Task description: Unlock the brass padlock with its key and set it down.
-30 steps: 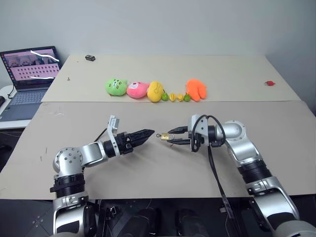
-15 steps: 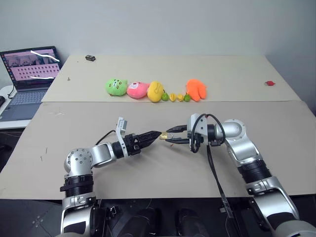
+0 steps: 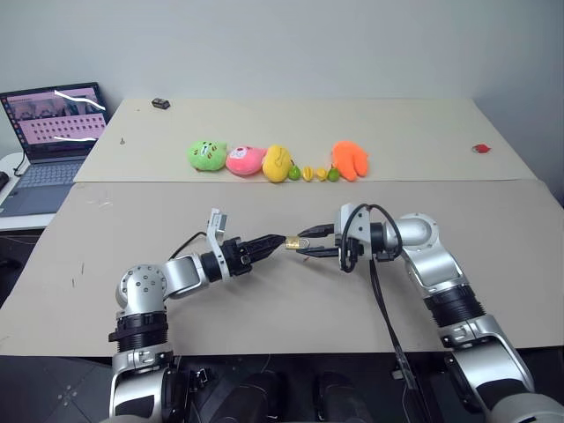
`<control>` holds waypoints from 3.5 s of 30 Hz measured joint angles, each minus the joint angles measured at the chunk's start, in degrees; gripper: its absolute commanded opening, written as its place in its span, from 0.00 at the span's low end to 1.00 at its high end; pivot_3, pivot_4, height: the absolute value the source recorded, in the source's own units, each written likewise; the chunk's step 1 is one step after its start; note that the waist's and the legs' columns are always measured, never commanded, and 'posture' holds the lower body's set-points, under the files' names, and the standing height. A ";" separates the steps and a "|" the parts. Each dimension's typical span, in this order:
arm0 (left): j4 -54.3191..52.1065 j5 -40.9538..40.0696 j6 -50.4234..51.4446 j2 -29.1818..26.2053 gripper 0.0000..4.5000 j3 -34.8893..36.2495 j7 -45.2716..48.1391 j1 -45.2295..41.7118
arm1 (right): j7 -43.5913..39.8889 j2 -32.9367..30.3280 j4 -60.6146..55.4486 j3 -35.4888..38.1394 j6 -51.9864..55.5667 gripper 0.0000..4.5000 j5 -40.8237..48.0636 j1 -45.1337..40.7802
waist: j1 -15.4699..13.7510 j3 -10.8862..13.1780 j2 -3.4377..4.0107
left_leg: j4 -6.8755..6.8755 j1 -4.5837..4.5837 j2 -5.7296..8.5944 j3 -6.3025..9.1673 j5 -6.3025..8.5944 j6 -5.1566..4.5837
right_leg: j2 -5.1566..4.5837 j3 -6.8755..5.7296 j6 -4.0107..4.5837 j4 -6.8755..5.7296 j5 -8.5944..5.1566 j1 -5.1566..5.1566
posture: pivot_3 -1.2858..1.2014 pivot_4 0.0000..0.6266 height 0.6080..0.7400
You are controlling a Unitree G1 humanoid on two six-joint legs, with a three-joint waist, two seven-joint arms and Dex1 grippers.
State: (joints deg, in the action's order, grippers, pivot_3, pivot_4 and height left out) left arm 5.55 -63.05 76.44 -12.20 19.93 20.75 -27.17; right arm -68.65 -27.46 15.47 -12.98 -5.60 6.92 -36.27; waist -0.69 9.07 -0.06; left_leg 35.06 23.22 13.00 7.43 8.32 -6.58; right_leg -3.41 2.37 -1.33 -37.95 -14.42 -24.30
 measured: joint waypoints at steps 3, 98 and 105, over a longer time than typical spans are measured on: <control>0.00 0.00 0.04 0.07 0.65 -0.11 -0.02 0.00 | 0.01 0.00 0.00 0.00 0.00 0.21 0.00 0.00 | 0.00 0.00 0.00 | 0.00 0.00 0.00 0.00 0.00 0.00 | 0.00 0.00 0.00 0.00 0.00 0.00 | 0.52 0.24 1.00; 2.50 -1.58 -2.74 -3.77 0.01 -0.87 8.80 1.93 | -1.22 -0.57 0.31 -0.19 0.05 0.21 -1.06 -0.66 | 0.07 0.00 -0.01 | -0.03 0.02 0.00 -0.02 -0.01 0.01 | 0.00 0.02 -0.01 0.03 0.00 -0.04 | 0.52 0.24 1.00; 1.38 -1.79 -0.85 -3.28 0.01 -1.80 8.09 3.05 | -1.29 -0.50 0.36 -0.20 0.05 0.21 -1.06 -0.82 | 0.01 0.00 -0.01 | -0.02 0.02 0.00 -0.02 0.18 -0.28 | 0.00 0.02 -0.01 0.02 0.00 -0.04 | 0.52 0.24 1.00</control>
State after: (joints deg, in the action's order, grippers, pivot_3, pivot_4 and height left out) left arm 6.93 -64.84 75.60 -15.48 18.13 28.84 -24.12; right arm -69.94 -27.96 15.83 -13.17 -5.55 5.87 -37.09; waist -0.67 9.07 -0.07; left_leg 35.04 23.24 12.99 7.40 8.49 -6.86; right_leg -3.42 2.39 -1.34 -37.94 -14.42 -24.35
